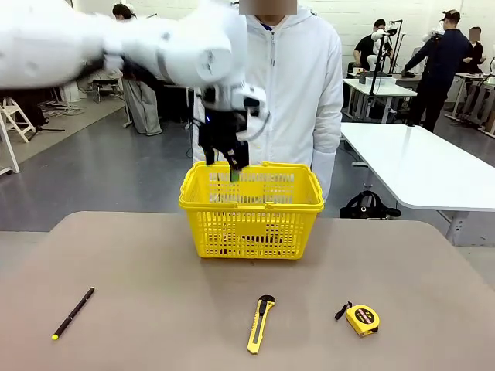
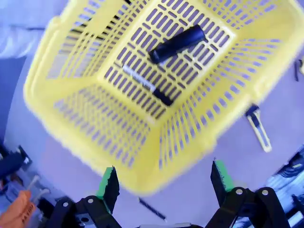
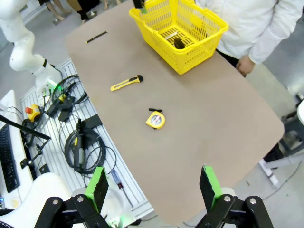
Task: Place the items the person wants into the basket.
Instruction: Pick up the item the person points to and place it in the Market Basket.
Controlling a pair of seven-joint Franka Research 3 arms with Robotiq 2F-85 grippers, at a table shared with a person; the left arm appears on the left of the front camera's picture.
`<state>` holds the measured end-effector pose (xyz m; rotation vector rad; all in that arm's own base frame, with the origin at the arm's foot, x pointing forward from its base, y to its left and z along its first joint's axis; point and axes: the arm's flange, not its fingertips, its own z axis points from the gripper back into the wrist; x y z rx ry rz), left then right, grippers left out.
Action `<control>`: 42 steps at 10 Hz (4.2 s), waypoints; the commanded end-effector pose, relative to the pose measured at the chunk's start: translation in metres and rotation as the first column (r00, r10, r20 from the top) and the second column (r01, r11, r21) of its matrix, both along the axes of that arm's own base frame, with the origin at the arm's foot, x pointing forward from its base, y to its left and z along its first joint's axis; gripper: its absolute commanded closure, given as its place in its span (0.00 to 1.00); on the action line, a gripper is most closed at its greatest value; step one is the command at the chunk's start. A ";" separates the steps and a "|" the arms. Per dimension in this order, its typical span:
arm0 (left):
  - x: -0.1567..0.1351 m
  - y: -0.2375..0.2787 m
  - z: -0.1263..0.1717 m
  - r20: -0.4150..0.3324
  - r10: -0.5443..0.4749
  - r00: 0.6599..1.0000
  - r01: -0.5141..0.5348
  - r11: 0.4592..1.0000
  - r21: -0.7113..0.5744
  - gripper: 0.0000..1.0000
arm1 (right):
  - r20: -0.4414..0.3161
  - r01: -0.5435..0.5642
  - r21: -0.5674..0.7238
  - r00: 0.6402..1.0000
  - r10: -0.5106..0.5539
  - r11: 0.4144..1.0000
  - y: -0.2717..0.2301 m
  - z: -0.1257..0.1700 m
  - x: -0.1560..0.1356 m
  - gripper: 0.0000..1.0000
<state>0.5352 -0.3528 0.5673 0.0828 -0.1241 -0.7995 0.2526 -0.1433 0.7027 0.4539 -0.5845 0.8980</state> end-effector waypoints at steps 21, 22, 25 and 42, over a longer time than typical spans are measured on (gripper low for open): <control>-0.250 0.291 0.089 0.159 -0.049 0.986 0.117 0.884 -0.452 0.00 | 0.009 -0.020 0.029 1.000 0.020 0.999 0.001 0.003 0.001 0.00; -0.253 0.328 0.106 0.192 -0.067 0.979 0.157 0.848 -0.506 0.00 | 0.009 -0.020 0.029 1.000 0.020 0.999 0.001 0.003 0.001 0.00; -0.261 0.410 0.121 0.284 0.012 0.959 0.164 0.793 -0.586 0.00 | 0.009 -0.020 0.029 1.000 0.020 0.999 0.001 0.003 0.001 0.00; -0.274 0.461 0.081 0.334 0.049 0.941 0.190 0.742 -0.643 0.00 | 0.009 -0.020 0.029 1.000 0.020 0.999 0.001 0.003 0.001 0.00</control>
